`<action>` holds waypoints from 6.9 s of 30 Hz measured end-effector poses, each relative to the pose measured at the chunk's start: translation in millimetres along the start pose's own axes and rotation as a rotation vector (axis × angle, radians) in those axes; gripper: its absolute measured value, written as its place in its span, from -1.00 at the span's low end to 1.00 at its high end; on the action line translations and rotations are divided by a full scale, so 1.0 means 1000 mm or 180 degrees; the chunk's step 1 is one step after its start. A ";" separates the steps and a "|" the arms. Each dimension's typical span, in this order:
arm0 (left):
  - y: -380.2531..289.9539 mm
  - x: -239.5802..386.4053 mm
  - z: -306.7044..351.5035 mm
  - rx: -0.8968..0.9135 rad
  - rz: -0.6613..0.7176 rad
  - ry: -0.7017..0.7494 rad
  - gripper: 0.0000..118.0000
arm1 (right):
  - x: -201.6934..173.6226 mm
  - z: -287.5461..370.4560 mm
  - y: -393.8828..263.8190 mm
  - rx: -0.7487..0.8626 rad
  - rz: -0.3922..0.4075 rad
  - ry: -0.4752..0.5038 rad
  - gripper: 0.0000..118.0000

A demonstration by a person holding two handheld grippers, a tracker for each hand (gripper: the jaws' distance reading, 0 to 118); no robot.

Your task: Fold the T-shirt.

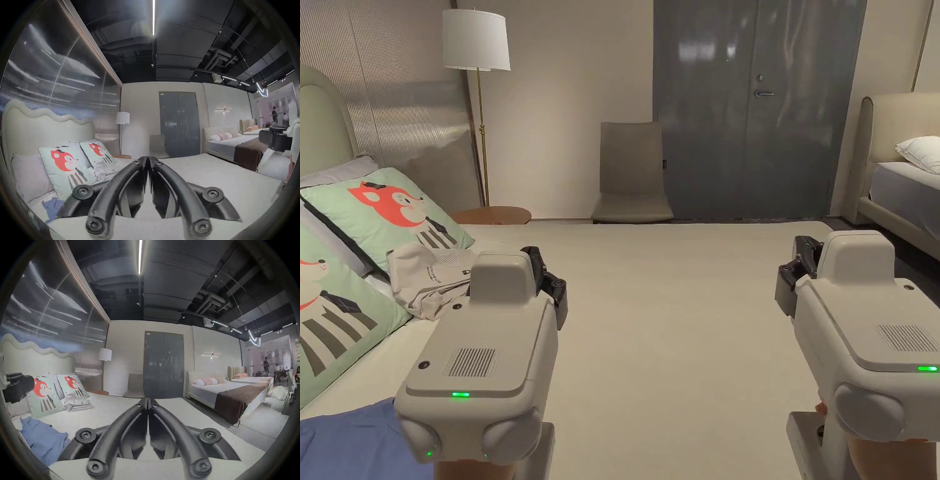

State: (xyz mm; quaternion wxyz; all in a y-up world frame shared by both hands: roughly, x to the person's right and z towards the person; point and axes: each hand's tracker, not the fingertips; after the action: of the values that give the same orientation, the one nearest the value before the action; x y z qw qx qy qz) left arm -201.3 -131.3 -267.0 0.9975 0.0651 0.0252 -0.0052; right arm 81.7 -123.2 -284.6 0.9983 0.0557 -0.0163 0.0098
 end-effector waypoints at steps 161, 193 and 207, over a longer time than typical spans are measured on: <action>-0.196 -0.051 -0.009 -0.2829 0.0662 0.0110 -0.82 | 0.073 -0.033 -0.239 -0.2942 -0.0749 0.0503 -0.82; 0.109 -0.081 -0.223 -0.0828 0.0684 -0.0025 -0.83 | 0.106 -0.142 0.087 -0.0379 -0.0454 0.0179 -0.85; 0.035 -0.071 -0.266 -0.1013 0.0759 0.0087 -0.83 | 0.111 -0.195 0.022 -0.0611 -0.0437 -0.0026 -0.85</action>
State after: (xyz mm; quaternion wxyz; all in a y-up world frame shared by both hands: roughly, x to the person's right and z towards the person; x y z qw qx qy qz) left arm -285.1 -61.2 -522.3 0.9884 -0.0909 0.0314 0.1179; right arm 198.3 -77.7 -471.9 0.9973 -0.0390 -0.0173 -0.0604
